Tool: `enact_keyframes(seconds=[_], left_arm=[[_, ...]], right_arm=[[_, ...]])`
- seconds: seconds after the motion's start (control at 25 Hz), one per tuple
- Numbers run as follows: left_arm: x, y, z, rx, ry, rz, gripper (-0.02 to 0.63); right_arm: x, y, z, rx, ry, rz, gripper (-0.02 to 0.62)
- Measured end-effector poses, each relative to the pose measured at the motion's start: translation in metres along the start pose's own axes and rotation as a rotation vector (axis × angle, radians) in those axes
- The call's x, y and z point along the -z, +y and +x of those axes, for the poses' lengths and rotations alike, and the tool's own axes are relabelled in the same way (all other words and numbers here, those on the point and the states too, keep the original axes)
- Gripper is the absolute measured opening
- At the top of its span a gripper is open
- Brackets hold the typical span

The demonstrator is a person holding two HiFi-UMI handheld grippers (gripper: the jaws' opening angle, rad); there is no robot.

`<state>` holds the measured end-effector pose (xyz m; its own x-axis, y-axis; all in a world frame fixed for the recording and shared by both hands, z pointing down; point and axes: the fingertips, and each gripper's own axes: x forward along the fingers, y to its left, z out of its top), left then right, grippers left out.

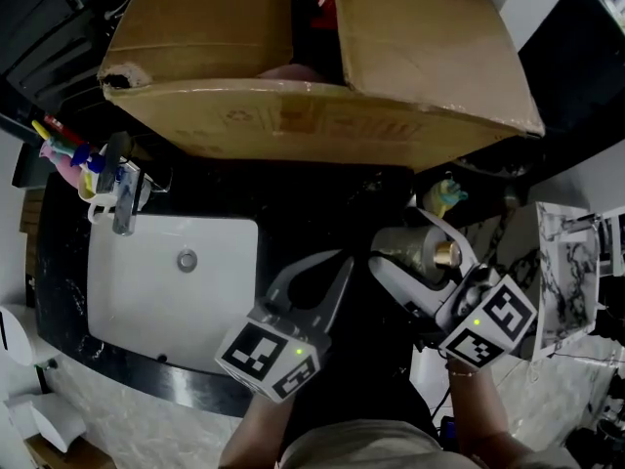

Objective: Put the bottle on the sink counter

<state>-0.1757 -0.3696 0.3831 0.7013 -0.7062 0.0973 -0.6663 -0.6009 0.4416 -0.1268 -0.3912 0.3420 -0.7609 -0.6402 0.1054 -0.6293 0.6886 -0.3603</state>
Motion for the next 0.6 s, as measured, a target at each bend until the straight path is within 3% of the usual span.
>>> enact_keyframes(seconds=[0.6], left_arm=[[0.012, 0.044, 0.029, 0.031, -0.03, -0.094, 0.008]], right_arm=[[0.032, -0.056, 0.051, 0.094, 0.125, -0.079, 0.342]])
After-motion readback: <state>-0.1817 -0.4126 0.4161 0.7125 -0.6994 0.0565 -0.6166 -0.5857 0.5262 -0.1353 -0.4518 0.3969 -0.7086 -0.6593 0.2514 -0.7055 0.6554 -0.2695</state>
